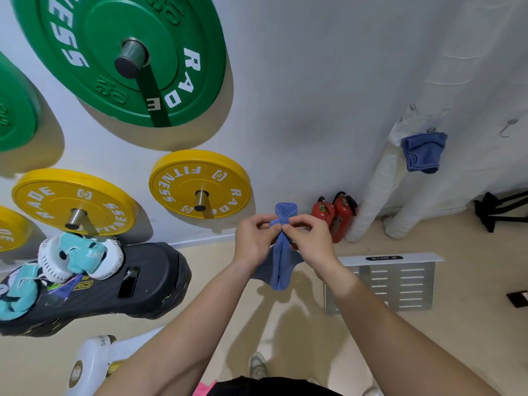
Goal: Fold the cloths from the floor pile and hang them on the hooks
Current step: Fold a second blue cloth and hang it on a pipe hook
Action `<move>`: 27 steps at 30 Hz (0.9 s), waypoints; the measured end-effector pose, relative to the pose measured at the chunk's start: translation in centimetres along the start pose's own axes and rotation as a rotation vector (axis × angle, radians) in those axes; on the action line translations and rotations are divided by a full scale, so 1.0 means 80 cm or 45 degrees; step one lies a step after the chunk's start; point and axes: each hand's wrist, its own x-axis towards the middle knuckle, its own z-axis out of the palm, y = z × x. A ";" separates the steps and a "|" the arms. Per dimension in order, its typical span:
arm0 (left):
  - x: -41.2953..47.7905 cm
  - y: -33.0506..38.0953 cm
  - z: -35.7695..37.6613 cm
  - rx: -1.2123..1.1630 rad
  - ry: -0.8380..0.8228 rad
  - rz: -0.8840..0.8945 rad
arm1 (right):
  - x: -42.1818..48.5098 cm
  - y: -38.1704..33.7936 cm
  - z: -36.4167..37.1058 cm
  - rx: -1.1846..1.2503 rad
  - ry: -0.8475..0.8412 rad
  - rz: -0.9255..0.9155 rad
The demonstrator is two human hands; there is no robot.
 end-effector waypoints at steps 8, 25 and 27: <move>-0.005 -0.004 -0.017 0.039 -0.121 0.012 | -0.012 -0.001 0.002 0.019 -0.092 -0.008; 0.042 -0.024 -0.067 0.719 -0.073 0.295 | 0.017 -0.059 -0.044 -0.207 -0.363 -0.090; 0.043 -0.022 -0.071 0.682 -0.141 0.309 | 0.018 -0.063 -0.050 -0.196 -0.370 -0.072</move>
